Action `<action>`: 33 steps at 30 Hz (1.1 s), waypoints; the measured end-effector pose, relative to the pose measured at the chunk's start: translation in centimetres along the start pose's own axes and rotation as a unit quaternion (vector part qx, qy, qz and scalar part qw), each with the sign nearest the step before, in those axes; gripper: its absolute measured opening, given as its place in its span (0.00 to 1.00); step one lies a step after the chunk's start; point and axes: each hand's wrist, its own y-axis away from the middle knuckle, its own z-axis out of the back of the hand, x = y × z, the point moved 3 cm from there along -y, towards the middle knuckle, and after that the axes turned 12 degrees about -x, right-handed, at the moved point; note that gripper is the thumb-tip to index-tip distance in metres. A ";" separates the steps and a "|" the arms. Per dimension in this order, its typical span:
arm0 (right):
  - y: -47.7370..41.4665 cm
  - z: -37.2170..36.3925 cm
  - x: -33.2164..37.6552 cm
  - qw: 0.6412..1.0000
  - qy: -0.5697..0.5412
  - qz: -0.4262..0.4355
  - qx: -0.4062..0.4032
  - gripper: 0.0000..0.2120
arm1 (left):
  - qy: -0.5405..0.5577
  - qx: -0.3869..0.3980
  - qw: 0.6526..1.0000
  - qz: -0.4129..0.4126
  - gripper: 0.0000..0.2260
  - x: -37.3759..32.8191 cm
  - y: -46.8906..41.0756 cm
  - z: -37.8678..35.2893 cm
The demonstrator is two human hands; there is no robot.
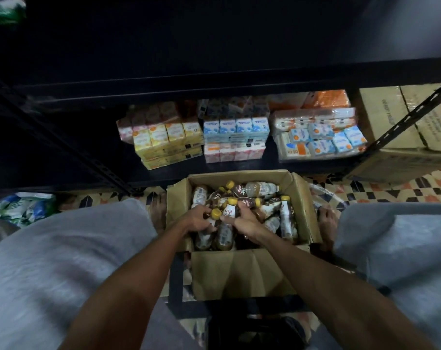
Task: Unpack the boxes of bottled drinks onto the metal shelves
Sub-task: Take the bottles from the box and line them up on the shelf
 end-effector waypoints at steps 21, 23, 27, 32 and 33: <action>7.9 8.0 13.5 0.964 0.062 0.251 -0.055 0.23 | 0.027 -0.184 0.954 -0.234 0.11 -12.0 11.0 11.3; 9.5 8.9 15.1 0.960 0.060 0.264 -0.069 0.23 | 0.030 -0.203 0.945 -0.256 0.11 -13.5 12.4 12.5; 11.9 10.5 17.9 0.952 0.052 0.291 -0.076 0.25 | 0.040 -0.240 0.932 -0.271 0.13 -15.6 14.5 15.0; 14.1 12.5 22.4 0.931 0.070 0.350 -0.083 0.23 | 0.065 -0.280 0.915 -0.283 0.15 -18.0 16.8 18.9; 14.7 12.8 23.5 0.926 0.071 0.362 -0.081 0.23 | 0.076 -0.286 0.911 -0.288 0.15 -18.6 17.4 19.9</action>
